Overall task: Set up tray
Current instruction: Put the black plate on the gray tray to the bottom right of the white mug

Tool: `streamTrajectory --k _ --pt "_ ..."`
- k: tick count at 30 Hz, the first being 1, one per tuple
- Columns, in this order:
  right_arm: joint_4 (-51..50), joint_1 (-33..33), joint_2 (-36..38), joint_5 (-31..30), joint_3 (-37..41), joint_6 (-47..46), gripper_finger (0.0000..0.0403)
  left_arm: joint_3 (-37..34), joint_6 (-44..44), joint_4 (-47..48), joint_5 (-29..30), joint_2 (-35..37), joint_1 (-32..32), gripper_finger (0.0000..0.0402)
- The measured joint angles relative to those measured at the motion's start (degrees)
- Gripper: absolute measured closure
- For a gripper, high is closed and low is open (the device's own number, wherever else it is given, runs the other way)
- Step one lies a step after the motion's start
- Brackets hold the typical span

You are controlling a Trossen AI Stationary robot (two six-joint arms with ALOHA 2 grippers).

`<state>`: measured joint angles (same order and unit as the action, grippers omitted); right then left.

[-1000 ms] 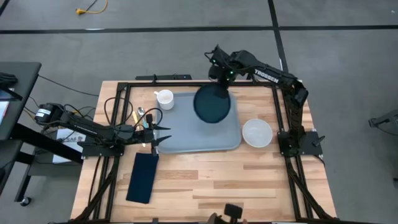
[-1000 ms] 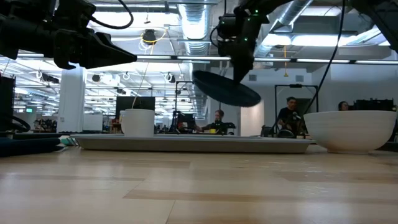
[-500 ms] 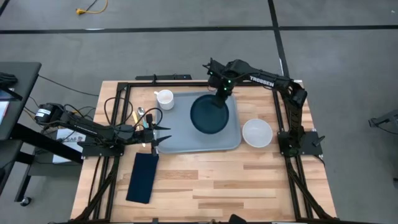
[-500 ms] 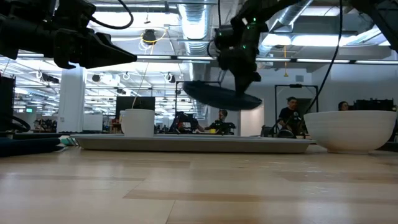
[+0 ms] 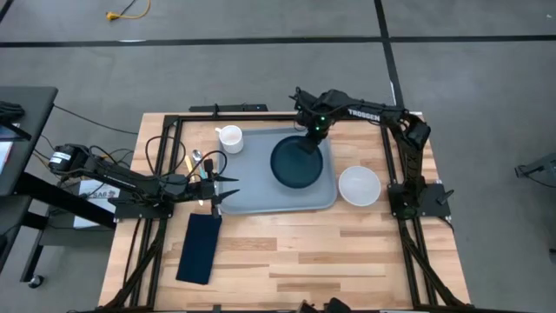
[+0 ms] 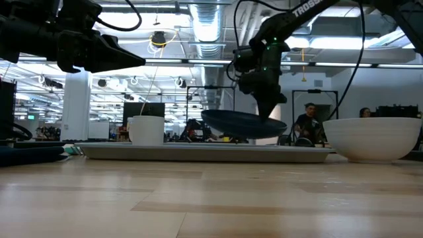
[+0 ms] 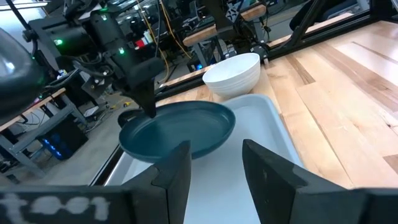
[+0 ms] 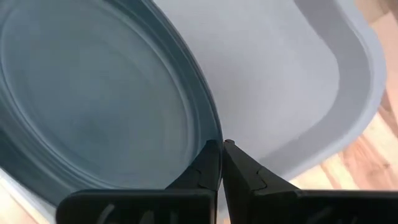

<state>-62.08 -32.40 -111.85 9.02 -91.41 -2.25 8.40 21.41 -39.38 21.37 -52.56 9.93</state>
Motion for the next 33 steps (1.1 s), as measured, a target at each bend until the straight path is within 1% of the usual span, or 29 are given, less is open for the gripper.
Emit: streamTrajectory --k 12,33 --pt "1.1 0.1 0.0 0.0 0.7 -5.9 0.0401 0.0 0.0 0.0 0.0 0.0 0.0 0.0266" --pt "4.5 2.4 0.0 -1.6 0.7 -5.3 0.0401 0.0 0.0 0.0 0.0 0.0 0.0 0.0266"
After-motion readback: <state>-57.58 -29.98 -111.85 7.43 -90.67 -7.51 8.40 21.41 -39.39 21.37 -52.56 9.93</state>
